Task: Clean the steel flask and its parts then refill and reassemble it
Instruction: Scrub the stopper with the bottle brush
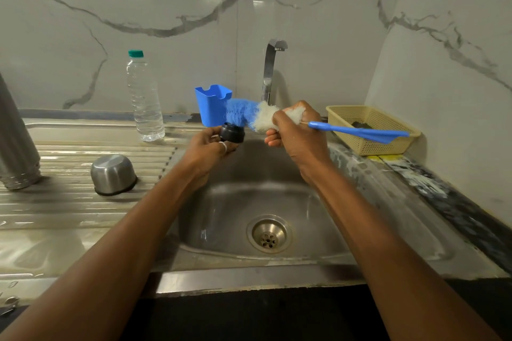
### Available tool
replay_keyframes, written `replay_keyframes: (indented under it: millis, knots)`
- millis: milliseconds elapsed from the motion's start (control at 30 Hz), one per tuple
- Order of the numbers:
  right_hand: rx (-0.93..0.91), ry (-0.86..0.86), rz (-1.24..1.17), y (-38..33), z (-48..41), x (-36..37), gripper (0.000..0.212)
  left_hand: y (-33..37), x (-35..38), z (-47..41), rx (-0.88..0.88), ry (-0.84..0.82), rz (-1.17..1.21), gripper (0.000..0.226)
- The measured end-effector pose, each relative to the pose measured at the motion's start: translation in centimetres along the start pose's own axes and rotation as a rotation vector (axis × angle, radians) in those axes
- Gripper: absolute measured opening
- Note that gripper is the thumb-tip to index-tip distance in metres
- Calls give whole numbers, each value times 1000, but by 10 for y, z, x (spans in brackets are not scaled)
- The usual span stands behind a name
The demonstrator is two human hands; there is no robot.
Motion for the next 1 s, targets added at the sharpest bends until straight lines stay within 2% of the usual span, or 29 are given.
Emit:
replay_keyframes:
  millis: [67, 267, 467, 633, 767, 833, 933, 1000]
  knots:
    - [8, -24, 26, 4, 0, 2, 5, 1, 12, 3, -9, -58, 0, 29]
    - [40, -30, -75, -1, -5, -7, 5, -4, -6, -5, -58, 105, 23, 26]
    - [39, -42, -25, 4, -2, 3, 5, 0, 10, -2, -46, 23, -53, 27]
    - [5, -94, 16, -3, -3, -3, 6, -4, -10, -7, -142, 154, -158, 26]
    - [-27, -108, 55, -3, -3, -3, 4, -4, -19, -9, -219, 225, -78, 36]
    - [-30, -136, 83, 1, -3, 3, 2, -4, -16, -10, -226, 201, -92, 39]
    - [-44, -163, 171, 6, -2, 12, 7, -3, -5, -8, -206, 116, -166, 27]
    - [-48, -148, 179, 3, -3, 8, 12, -5, -6, -8, -213, 140, -178, 27]
Point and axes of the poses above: each hand's wrist, its own z-axis away from the middle knuckle, its own x-axis out of the palm, y = z × x, the point moved 4 cm from there along -z, towards the middle knuckle, and after that the axes turned 8 degrees about x, right-handed, at the moved point
